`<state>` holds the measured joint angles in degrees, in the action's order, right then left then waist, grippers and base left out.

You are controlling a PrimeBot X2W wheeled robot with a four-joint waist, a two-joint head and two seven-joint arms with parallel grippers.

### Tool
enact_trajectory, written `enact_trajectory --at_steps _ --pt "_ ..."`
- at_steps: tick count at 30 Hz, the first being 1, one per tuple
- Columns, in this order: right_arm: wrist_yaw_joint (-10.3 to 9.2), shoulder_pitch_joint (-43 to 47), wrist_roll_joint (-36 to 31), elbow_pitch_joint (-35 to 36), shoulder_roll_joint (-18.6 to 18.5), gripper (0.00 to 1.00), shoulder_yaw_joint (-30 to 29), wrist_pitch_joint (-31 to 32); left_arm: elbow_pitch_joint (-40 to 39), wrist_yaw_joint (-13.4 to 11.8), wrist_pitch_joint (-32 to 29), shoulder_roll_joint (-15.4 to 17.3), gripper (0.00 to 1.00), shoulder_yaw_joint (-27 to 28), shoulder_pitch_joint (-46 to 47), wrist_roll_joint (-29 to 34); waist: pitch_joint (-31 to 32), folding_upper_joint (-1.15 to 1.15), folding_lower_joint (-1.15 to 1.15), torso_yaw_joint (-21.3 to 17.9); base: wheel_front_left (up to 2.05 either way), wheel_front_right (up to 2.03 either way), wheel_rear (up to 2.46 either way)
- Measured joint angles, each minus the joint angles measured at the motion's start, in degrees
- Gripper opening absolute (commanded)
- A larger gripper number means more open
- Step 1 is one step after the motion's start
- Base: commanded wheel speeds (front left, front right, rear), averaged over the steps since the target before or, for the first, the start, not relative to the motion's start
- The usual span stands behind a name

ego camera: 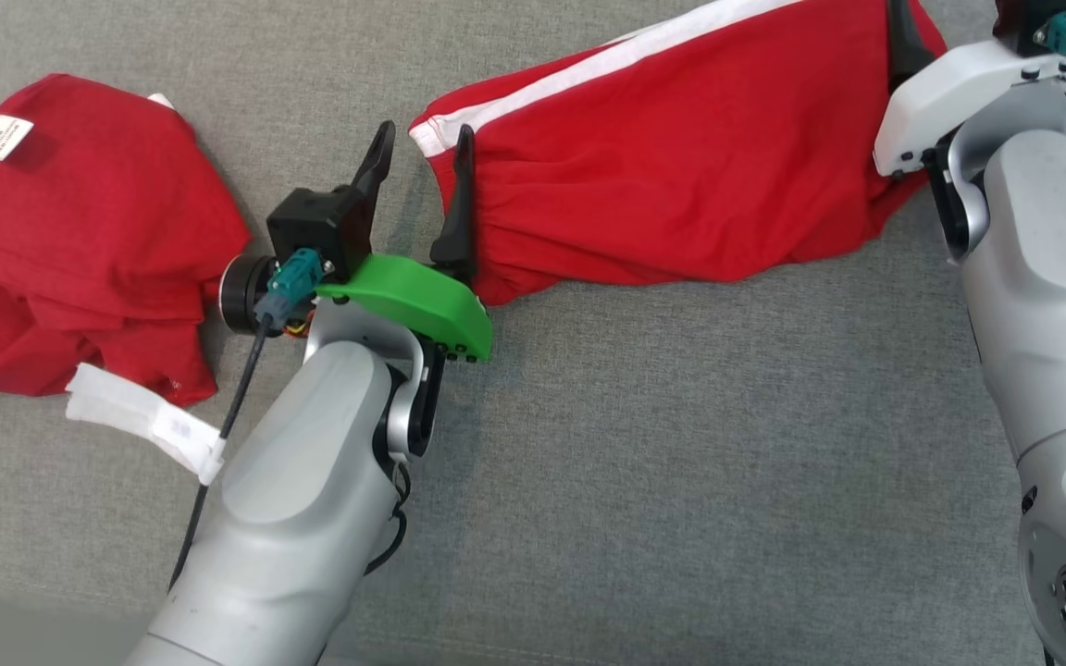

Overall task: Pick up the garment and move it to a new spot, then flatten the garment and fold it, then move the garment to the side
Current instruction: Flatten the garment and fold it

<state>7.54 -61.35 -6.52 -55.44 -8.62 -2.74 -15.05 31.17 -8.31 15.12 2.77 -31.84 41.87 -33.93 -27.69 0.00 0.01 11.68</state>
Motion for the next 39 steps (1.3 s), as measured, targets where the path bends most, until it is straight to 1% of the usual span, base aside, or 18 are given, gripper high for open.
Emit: enact_trajectory --at_steps 4,7,9,14,15,16,17,21,25,29,34,39 --pt "0.00 1.9 2.1 -0.6 -0.2 1.00 0.4 0.0 0.2 -0.5 0.0 0.0 1.00 0.6 -1.5 2.4 1.0 0.00 0.00 -0.4 0.00 0.00 0.00" --pt "0.00 3.5 3.6 -3.4 -1.1 1.00 1.1 0.0 0.2 -0.8 0.0 0.0 1.00 1.3 -2.3 4.4 1.8 0.00 0.00 -0.6 0.00 0.00 0.00" --pt "-0.01 4.0 4.8 -6.2 -1.4 1.00 1.9 0.4 0.3 -0.8 0.0 0.0 1.00 1.9 -3.3 4.7 2.4 0.00 0.00 -0.8 0.00 0.00 0.00" --pt "-0.01 4.3 8.4 -11.2 -1.0 1.00 4.6 3.8 0.4 -0.7 0.0 0.0 1.00 2.1 -4.7 5.5 3.5 0.00 0.00 -0.9 0.00 0.00 0.00" --pt "-0.01 4.1 9.2 -11.9 -0.8 0.86 5.3 4.6 0.4 -0.7 0.0 0.0 1.00 2.1 -4.8 6.0 3.6 0.00 0.00 -0.9 0.00 0.00 0.00" --pt "-0.08 4.0 9.9 -12.4 -0.7 0.42 6.0 5.0 0.4 -0.7 0.0 0.0 1.00 2.1 -5.0 6.3 3.8 0.00 -0.01 -0.9 0.00 0.00 0.00" --pt "-0.08 4.0 10.4 -12.7 -0.7 0.00 6.6 5.4 0.4 -0.5 0.0 0.0 1.00 2.2 -5.1 6.3 4.0 0.00 -0.01 -0.9 0.00 0.00 0.00" --pt "0.01 4.3 13.2 -13.7 -0.5 0.00 7.9 5.1 1.0 -0.3 0.0 0.0 1.00 2.8 -6.3 6.9 5.0 0.00 -0.01 -0.9 0.00 0.00 0.00" --pt "0.01 6.2 15.8 -14.3 -1.5 0.00 6.9 2.7 1.6 -0.3 0.0 0.0 1.00 3.4 -7.5 9.3 6.5 0.00 0.00 -1.2 0.00 0.00 0.00" --pt "0.01 8.6 18.0 -14.3 -1.3 0.00 6.3 1.2 2.3 -0.2 0.0 0.0 1.00 4.6 -9.7 10.5 8.6 0.00 -0.01 -1.7 0.00 0.00 0.00" --pt "0.01 12.4 20.6 -13.3 -1.4 0.00 6.0 0.4 3.1 0.3 0.0 0.0 1.00 6.6 -13.1 12.2 11.4 0.00 -0.01 -2.7 0.00 0.00 0.00" --pt "0.01 16.1 22.2 -11.6 -2.9 0.00 6.0 0.1 3.6 0.8 0.0 0.0 1.00 7.9 -16.8 13.4 14.2 0.00 -0.01 -3.9 0.00 0.00 0.00"
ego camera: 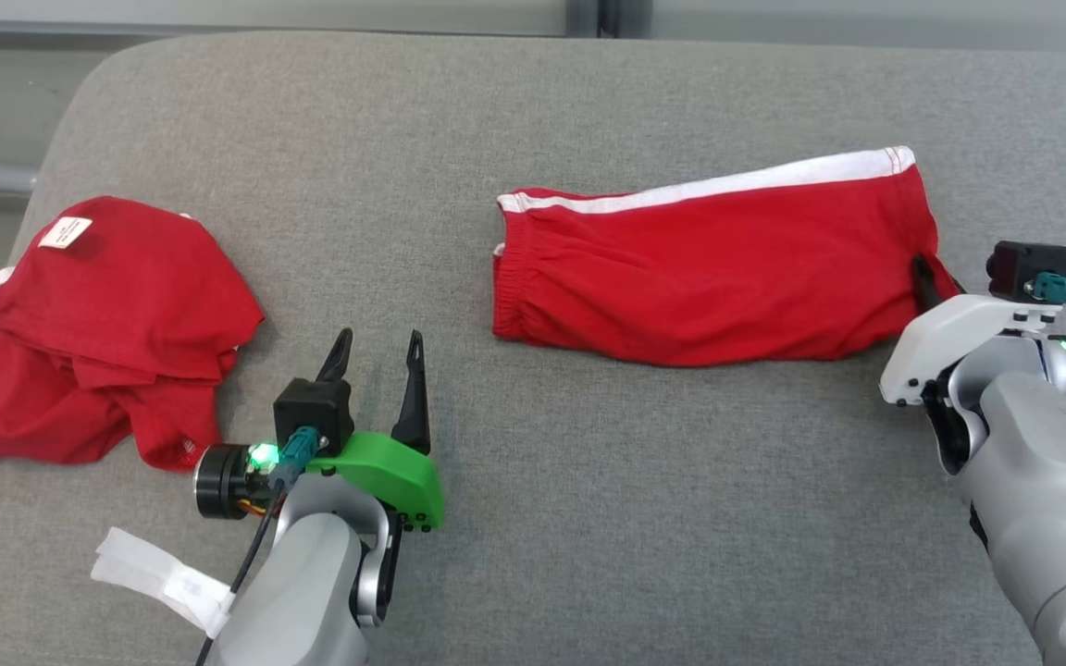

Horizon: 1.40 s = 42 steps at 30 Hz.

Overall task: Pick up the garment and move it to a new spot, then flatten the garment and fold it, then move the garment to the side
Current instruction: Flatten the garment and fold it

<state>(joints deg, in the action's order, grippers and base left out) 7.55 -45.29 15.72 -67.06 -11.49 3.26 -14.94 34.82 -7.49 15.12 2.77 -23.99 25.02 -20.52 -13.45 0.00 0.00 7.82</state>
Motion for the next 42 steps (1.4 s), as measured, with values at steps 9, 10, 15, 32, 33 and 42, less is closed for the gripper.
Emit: enact_trajectory --at_steps 9,10,15,32,33,42 --pt "-0.02 2.1 0.6 6.7 -1.5 0.00 -0.4 -0.1 0.0 0.7 0.0 0.0 1.00 1.5 -2.2 1.1 2.7 0.00 0.00 -1.0 0.00 0.00 0.00" --pt "-0.02 2.0 0.3 7.8 -1.2 0.00 -0.2 -0.1 -0.1 0.7 0.0 0.0 1.00 1.6 -2.3 1.3 2.7 0.00 0.00 -0.9 0.00 0.00 0.00" --pt "-0.03 0.8 -0.3 12.0 1.7 0.00 3.6 -0.1 -0.2 1.0 0.0 0.0 1.00 1.6 -2.8 1.2 2.6 0.00 0.00 0.1 0.00 0.00 0.00" --pt "-0.03 2.7 6.9 14.3 8.5 0.00 25.4 0.6 -0.1 0.6 0.0 0.0 1.00 0.2 -4.8 -0.4 3.5 0.00 0.00 6.3 0.00 0.00 0.00" --pt "-0.03 3.0 7.7 14.3 8.5 0.30 26.1 0.6 -0.2 0.5 0.0 0.0 1.00 0.1 -4.8 -0.2 3.5 0.00 0.00 6.6 0.00 0.00 0.00" --pt "-0.02 4.5 12.3 19.0 8.7 1.00 26.7 0.0 -0.4 -0.1 0.0 0.0 1.00 1.7 -5.1 1.8 3.8 0.00 0.00 5.0 0.00 0.00 0.00"
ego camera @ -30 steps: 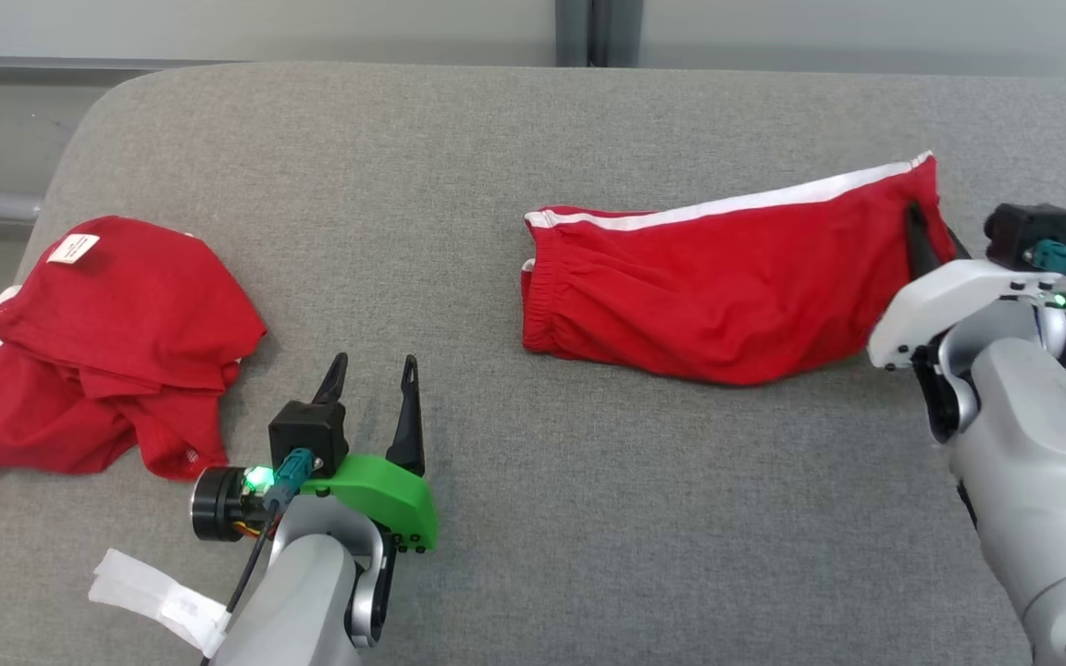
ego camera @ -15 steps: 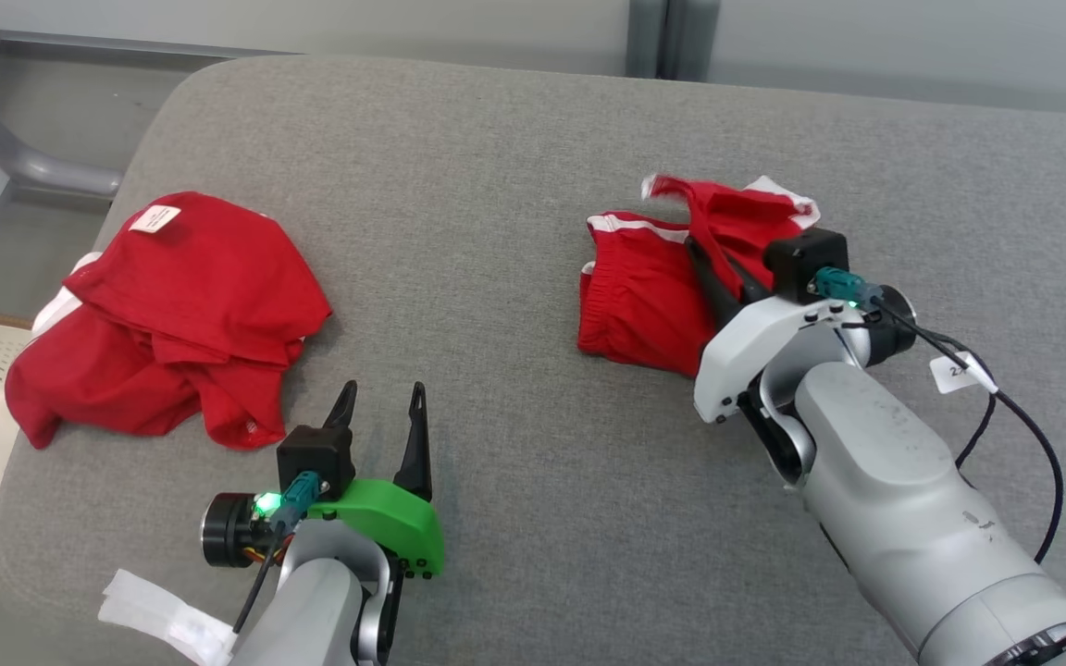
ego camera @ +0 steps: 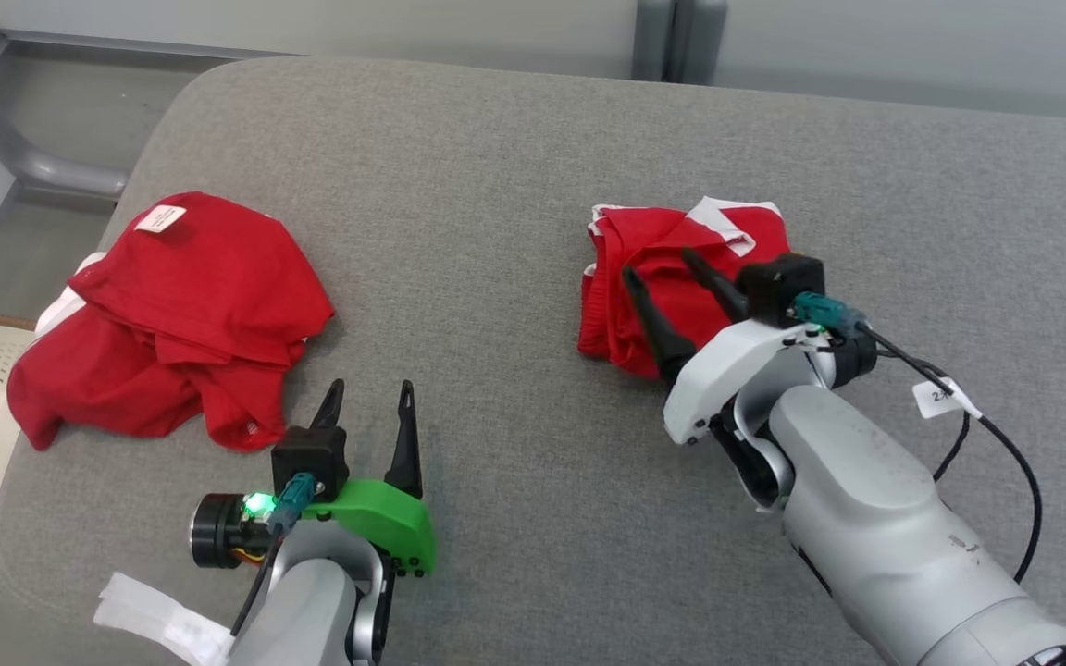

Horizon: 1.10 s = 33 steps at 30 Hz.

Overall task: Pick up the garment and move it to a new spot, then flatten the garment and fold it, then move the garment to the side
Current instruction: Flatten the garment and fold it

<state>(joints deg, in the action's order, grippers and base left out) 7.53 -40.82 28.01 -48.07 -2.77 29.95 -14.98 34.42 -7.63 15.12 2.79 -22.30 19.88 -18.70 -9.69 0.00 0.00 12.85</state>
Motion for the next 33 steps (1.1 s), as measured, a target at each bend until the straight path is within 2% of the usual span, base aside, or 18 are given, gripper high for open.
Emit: enact_trajectory --at_steps 10,16,23,33 --pt "-0.01 9.3 -12.0 8.0 -1.3 1.00 -21.4 -0.1 -1.0 -0.4 0.0 0.0 1.00 3.7 -1.5 3.9 1.1 0.00 0.00 -4.8 0.00 0.00 0.00" --pt "-0.03 17.0 -19.6 12.6 -0.8 1.00 -31.5 -0.1 -1.8 -0.1 0.0 0.0 1.00 6.3 -3.1 5.2 2.5 0.00 0.00 -7.4 0.00 0.00 0.00" --pt "-0.03 22.5 -21.9 13.7 -0.2 1.00 -34.8 -0.1 -1.6 0.4 0.0 0.0 1.00 7.5 -4.9 6.4 4.4 0.00 0.00 -8.4 0.00 0.00 0.00" --pt "-0.03 26.0 -18.6 13.4 -0.1 1.00 -32.4 -0.1 -2.8 1.0 0.0 0.0 1.00 9.7 -10.2 8.4 7.9 0.00 0.00 -9.3 0.00 0.00 0.00"
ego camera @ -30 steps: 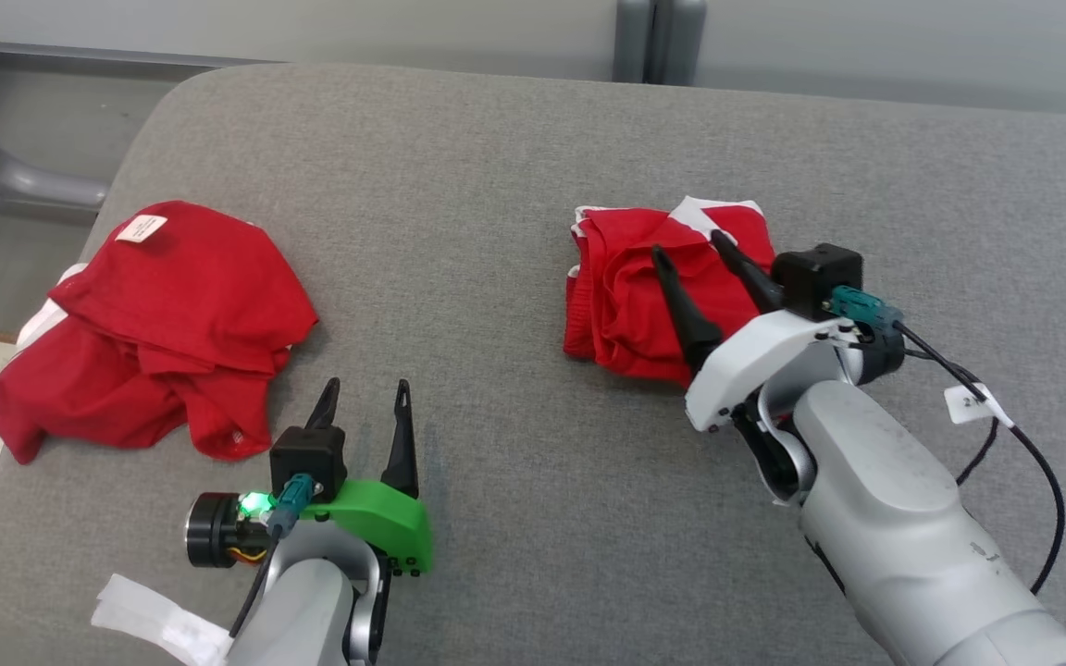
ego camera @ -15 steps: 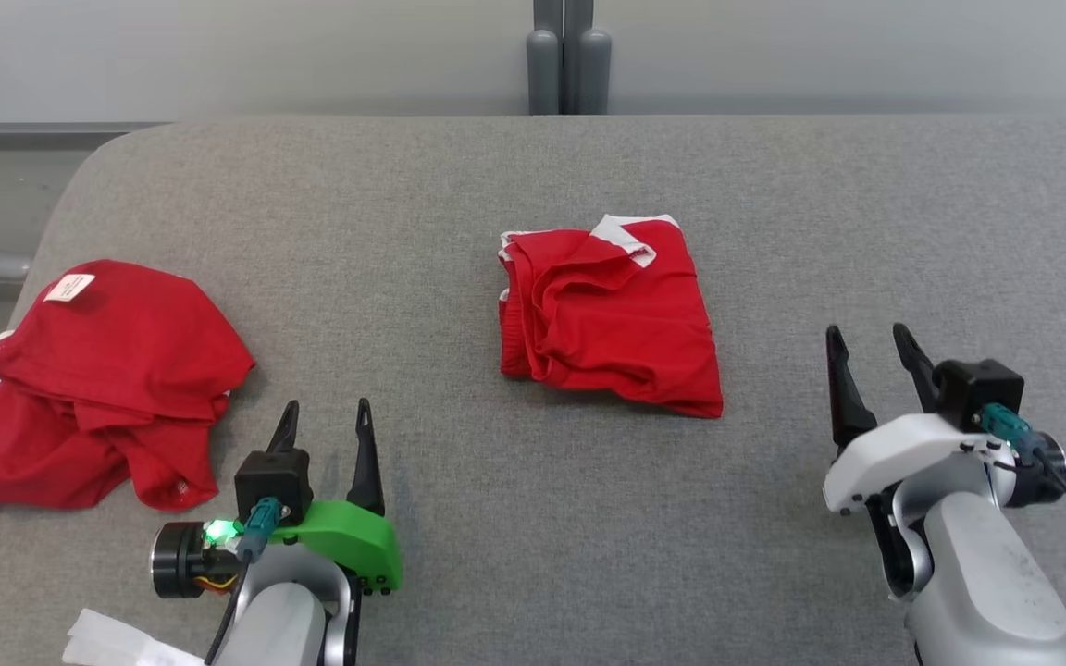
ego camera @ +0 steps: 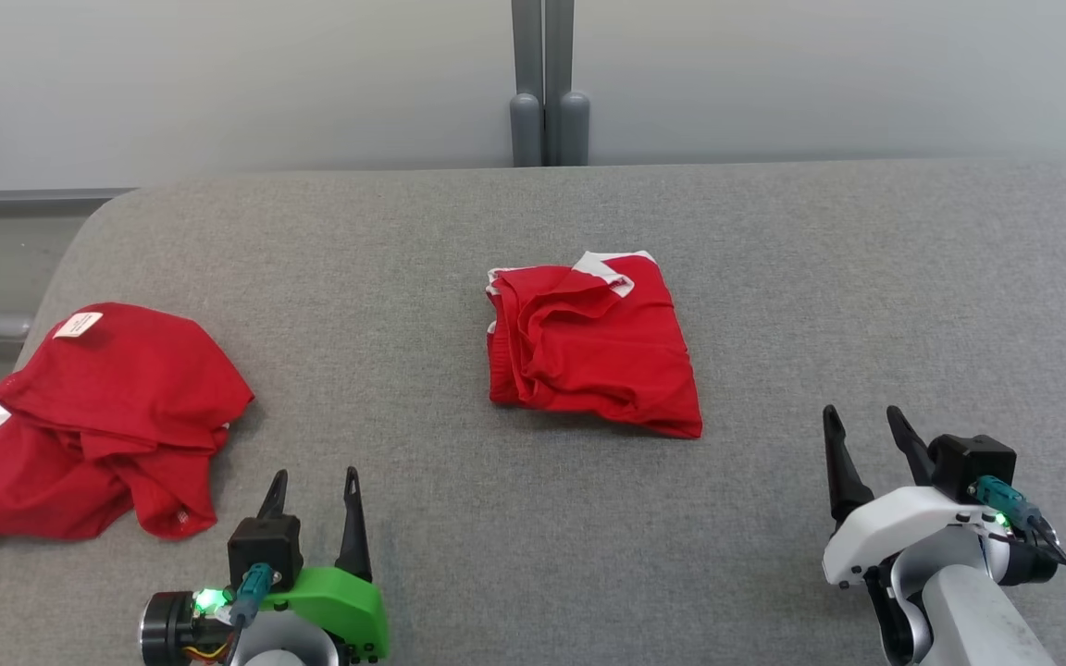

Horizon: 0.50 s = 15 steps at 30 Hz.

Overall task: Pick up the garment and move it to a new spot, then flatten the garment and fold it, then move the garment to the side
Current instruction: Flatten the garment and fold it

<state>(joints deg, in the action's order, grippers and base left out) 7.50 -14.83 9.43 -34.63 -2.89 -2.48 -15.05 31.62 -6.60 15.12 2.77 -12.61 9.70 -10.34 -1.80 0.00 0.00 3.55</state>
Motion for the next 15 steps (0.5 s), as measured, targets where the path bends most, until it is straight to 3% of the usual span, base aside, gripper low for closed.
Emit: enact_trajectory --at_steps 9,15 --pt "0.00 0.1 1.1 0.1 0.0 1.00 1.8 0.0 -1.1 0.3 0.0 0.0 1.00 -0.2 -0.6 0.1 -0.7 0.00 0.00 -0.2 0.00 0.00 0.00" --pt "0.00 -4.7 1.7 0.1 0.1 1.00 6.4 0.0 -2.1 0.3 0.0 0.0 1.00 -2.2 1.2 -0.9 -3.2 0.00 0.00 0.7 0.00 0.00 0.00"
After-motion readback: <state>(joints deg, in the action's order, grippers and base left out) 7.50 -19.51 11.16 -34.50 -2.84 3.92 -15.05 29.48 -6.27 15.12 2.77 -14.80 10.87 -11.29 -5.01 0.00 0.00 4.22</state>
